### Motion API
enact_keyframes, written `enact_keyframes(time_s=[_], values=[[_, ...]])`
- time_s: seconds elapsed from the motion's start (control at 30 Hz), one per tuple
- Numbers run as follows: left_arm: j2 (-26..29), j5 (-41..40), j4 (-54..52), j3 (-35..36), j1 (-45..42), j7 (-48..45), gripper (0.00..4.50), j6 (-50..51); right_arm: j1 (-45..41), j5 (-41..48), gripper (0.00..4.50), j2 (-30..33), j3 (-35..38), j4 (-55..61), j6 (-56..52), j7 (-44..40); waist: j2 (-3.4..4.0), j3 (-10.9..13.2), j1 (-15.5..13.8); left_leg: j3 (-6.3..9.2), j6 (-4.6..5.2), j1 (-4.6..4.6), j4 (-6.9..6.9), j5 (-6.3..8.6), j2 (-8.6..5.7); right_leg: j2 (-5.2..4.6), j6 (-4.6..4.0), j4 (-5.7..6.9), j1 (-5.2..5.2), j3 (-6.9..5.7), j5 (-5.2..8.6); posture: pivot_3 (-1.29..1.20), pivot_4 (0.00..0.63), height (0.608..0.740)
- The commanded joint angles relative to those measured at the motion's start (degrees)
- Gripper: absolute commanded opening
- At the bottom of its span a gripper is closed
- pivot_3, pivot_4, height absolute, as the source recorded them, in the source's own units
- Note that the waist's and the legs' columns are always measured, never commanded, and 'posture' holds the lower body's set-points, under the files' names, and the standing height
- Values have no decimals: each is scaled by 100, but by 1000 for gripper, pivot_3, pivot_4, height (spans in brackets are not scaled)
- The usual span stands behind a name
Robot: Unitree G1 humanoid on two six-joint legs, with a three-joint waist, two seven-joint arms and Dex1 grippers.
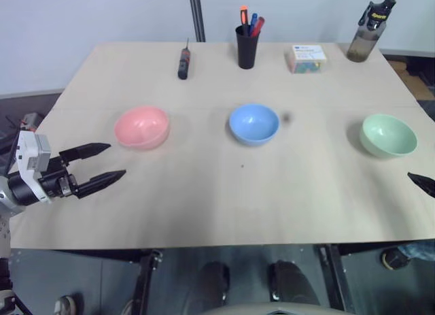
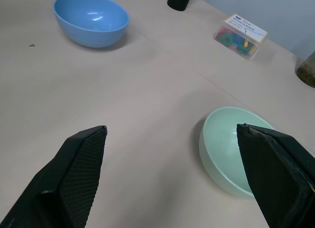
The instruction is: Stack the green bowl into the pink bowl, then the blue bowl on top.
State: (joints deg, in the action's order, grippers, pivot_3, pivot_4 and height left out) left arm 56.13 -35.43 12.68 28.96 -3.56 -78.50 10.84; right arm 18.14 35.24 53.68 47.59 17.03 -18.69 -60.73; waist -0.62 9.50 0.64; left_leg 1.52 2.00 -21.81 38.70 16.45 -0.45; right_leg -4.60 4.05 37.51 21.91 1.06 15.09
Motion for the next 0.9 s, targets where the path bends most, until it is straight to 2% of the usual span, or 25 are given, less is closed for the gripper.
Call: enact_keyframes(time_s=[0.03, 0.23, 0.43, 0.53, 0.6, 0.7, 0.83, 0.9], values=[[-107, 46, -164, -75, -219, 190, 4500, -44, -122, 22, 4401, -81, 22, 203, 29, 117, 0, 0, -2, 0, 0, 0, -1, 0, 0, -1, 0, -1, 0, 1, 0, 0, 150, 740], [-428, 165, -643, -356, -495, 774, 4500, 60, -434, -143, 4401, -290, -508, 251, 197, 320, -1, -1, -22, 6, 0, -4, -5, 0, -8, -11, 2, -7, 0, 0, -2, 0, 150, 740], [-615, 1029, -1333, -635, -490, 2020, 4500, -54, -967, -129, 4401, -423, -1213, 393, 187, 517, -1, 0, 10, 4, 0, -6, -29, 0, -9, -10, 2, -30, 4, 1, -2, 0, 150, 740], [-484, 1636, -1875, -1008, -791, 3061, 4500, 848, -1600, -195, 4401, -648, -2303, 685, 99, 655, -3, 1, 9, 6, -1, -7, -29, -1, -10, -8, 3, -31, 4, -1, -2, 0, 150, 740], [-151, 2347, -2083, -1518, -1096, 3580, 4500, 1642, -2111, -350, 4401, -901, -3109, 775, 78, 732, -4, 3, 7, 9, -2, -7, -28, -1, -11, 3, 3, -28, 5, -9, -3, 0, 150, 740], [353, 3214, -2061, -2495, -1544, 3385, 4500, 1596, -2839, -639, 4401, -1314, -4079, 698, 87, 815, -3, 5, 10, 9, -2, -8, -27, -2, -17, 32, 3, -21, 12, -17, -2, 0, 150, 740], [336, 3643, -1900, -3175, -1995, 3337, 4500, 1867, -3526, -1106, 4401, -1725, -4918, 358, 346, 736, -2, 5, 1, -2, -10, -34, -27, -7, -27, 33, 4, -11, 48, -6, -2, 0, 150, 740], [274, 3858, -1796, -3459, -2152, 3298, 4500, 1863, -3687, -1198, 4401, -1816, -5074, 250, 426, 681, -2, 5, -6, -1, -29, -83, -15, -19, -29, 35, 5, -1, 96, -7, -2, 0, 150, 740]])
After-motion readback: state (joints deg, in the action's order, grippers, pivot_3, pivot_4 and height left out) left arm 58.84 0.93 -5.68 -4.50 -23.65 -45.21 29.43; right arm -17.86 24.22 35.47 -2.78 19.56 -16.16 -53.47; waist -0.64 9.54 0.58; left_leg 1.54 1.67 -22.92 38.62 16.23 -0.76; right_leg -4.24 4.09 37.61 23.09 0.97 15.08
